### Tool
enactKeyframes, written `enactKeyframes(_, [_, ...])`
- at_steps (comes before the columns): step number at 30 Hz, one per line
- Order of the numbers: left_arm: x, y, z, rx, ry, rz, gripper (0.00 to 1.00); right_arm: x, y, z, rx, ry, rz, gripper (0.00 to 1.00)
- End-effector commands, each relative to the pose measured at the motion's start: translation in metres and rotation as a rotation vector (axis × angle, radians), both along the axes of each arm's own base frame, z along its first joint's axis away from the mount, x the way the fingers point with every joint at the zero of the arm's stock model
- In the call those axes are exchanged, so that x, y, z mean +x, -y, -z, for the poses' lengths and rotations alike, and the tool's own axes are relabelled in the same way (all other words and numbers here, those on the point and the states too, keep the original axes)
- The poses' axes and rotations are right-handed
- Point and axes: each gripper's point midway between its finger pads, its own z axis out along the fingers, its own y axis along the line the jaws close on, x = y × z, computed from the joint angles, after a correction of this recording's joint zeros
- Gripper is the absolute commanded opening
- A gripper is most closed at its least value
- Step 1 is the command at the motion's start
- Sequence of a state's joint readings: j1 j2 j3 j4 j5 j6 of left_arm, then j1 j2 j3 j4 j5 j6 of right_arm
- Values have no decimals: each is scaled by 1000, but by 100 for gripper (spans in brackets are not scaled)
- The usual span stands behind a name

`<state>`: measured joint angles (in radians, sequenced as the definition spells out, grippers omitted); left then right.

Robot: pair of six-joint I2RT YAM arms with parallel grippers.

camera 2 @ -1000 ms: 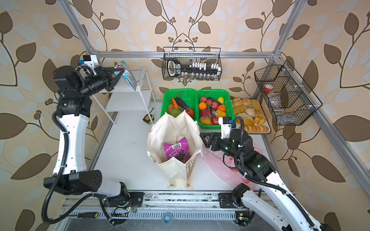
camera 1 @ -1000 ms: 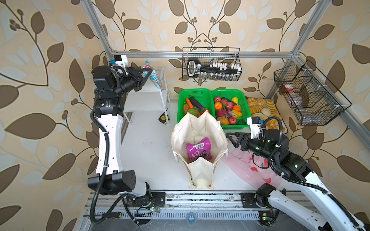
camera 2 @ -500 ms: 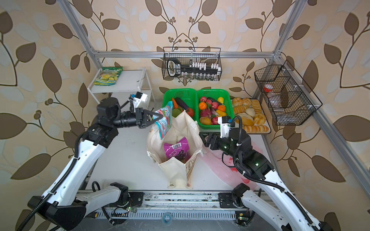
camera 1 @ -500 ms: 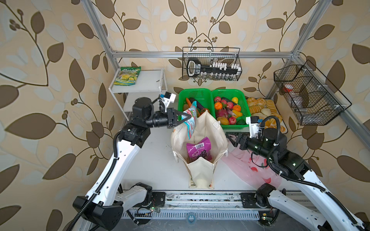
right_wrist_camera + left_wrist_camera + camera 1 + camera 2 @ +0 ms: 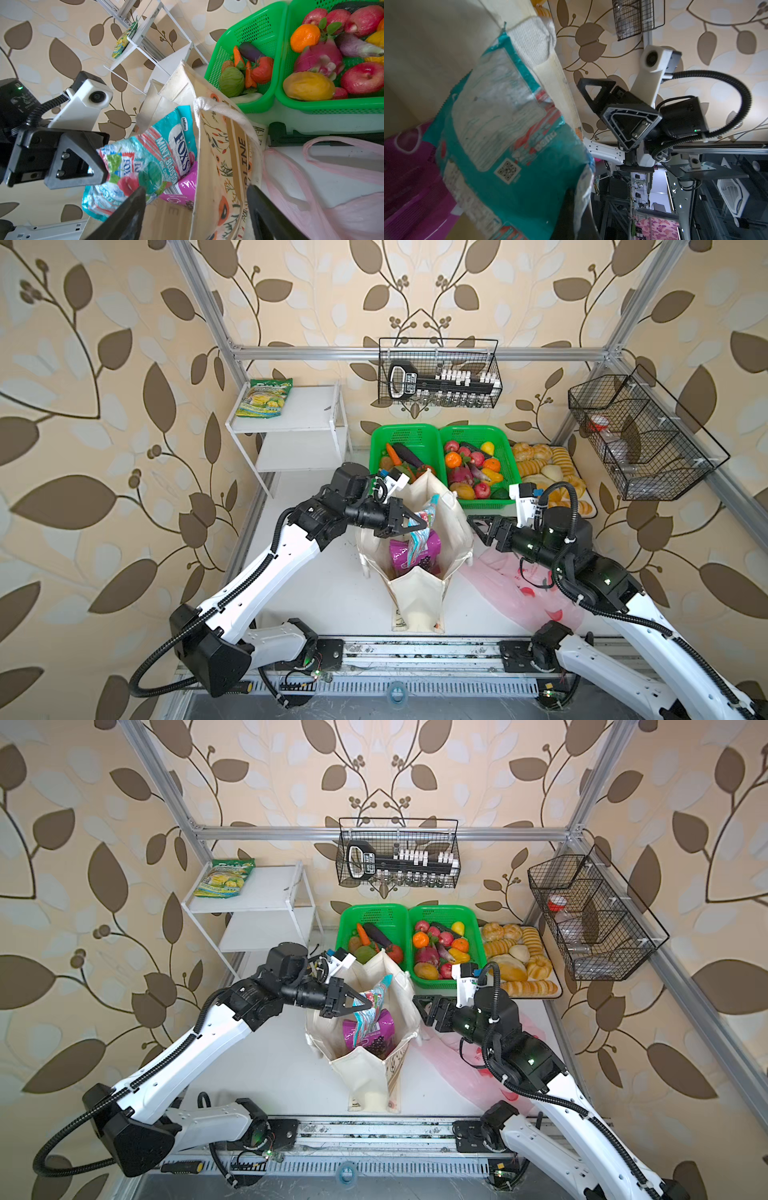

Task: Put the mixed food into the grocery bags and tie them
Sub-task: 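Lower the teal packet into the tote and open the left gripper, then grasp the tote's rim with the left gripper and tip it toward the right gripper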

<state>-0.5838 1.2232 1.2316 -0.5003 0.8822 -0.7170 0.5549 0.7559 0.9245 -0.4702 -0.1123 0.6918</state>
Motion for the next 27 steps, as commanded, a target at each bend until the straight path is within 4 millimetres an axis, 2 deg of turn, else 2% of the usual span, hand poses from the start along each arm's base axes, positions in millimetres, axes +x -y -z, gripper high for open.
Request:
enactKeyframes(1, [-12,-9,-8,50,91,23,0,0,0,5,5,-20,3,77])
enactKeyframes(3, [-12,-15,0,98,103,0,0,0,-1,5,9,-19,2,77])
enactKeyframes(4, [-11,-18,5,124,102,-10,10,1,-2,6,12,-23,1,77])
enactKeyframes(5, [-11,-21,9,148,100,-15,14,2,-3,6,13,-26,-1,77])
enactKeyframes(7, [-10,-27,13,202,109,-27,50,3,-6,6,14,-30,-11,77])
enactKeyframes(8, [-10,-30,9,218,125,-35,56,3,-7,7,13,-32,-16,77])
enactKeyframes(11, [-12,-38,-16,198,219,-67,66,5,-9,9,6,-40,-20,77])
enactKeyframes(13, [-13,-46,-39,168,304,-111,68,6,-11,12,1,-52,-28,77])
enactKeyframes(16, [-2,-74,-55,242,412,-276,73,8,-15,14,-5,-63,-42,77])
enactKeyframes(19, [15,-118,-42,437,432,-483,77,8,-21,14,-10,-73,-65,77])
enactKeyframes(22, [26,-160,-21,632,388,-660,87,7,-29,11,-24,-72,-103,78])
enactKeyframes(25, [30,-186,0,735,318,-755,97,3,-40,5,-45,-63,-141,78])
enactKeyframes(27, [31,-198,19,748,241,-783,99,1,-45,2,-60,-58,-151,78])
